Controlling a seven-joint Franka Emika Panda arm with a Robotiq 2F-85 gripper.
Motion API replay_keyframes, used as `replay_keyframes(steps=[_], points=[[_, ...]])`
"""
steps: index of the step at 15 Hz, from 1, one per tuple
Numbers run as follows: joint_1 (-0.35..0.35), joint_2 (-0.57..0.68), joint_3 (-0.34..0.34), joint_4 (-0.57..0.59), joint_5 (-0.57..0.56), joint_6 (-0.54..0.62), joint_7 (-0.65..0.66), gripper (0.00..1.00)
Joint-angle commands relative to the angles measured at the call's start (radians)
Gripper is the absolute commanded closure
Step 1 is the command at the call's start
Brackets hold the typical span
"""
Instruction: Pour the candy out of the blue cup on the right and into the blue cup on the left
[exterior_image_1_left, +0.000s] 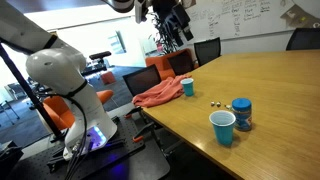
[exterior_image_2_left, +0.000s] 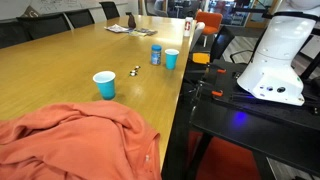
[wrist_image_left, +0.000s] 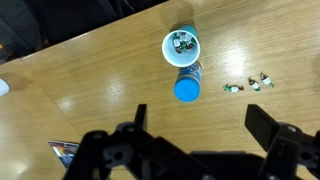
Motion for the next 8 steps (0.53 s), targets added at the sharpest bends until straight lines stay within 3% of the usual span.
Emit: replay_keyframes(steps=[1, 5, 8], points=[[0.000, -0.001, 0.000, 0.002, 0.002, -0.004, -0.002, 0.00], [0.000, -0.001, 0.000, 0.002, 0.002, -0.004, -0.002, 0.00], [0.016, 0.038, -0.056, 0.010, 0.033, 0.005, -0.080, 0.00]])
